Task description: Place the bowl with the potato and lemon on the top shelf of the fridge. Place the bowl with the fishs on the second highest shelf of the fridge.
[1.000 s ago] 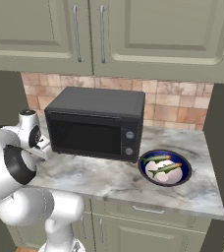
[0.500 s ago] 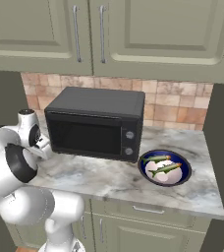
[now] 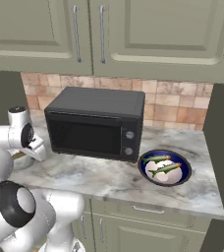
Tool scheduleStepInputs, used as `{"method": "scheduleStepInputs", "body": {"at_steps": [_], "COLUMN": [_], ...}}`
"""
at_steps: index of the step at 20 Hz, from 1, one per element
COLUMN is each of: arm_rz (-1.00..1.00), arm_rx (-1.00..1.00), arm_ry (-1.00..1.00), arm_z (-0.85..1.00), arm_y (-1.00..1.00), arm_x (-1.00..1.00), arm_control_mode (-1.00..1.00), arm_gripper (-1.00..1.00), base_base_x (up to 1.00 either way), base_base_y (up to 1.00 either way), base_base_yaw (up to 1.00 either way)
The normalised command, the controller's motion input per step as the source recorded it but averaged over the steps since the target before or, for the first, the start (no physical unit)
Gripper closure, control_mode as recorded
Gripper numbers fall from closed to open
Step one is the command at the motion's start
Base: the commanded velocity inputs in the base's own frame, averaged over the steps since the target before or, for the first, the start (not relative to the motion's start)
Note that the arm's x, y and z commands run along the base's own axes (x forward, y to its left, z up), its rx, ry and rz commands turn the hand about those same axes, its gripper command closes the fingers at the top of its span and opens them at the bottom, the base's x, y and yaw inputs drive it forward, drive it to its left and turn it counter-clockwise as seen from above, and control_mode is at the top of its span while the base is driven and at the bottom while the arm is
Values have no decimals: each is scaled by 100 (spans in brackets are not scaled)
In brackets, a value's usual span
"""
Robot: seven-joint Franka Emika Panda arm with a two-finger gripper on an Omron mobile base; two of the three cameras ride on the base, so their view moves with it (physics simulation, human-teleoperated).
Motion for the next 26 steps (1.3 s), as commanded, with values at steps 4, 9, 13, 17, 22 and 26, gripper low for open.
{"method": "scheduleStepInputs", "body": {"at_steps": [4,9,13,17,22,26], "arm_rz": [-11,-3,5,0,0,-2], "arm_rx": [10,10,9,11,3,-1], "arm_ry": [-26,-30,-24,-13,-1,2], "arm_z": [80,99,100,100,67,0], "arm_y": [-67,-80,-70,-97,-99,-23], "arm_x": [-100,-100,-98,-66,-28,-1], "arm_control_mode": [-100,-100,-100,-100,-100,-100], "arm_gripper": [100,100,100,100,100,100], "base_base_x": [0,0,0,0,0,0], "base_base_y": [0,0,0,0,0,0], "base_base_yaw": [0,0,0,0,0,0]}}
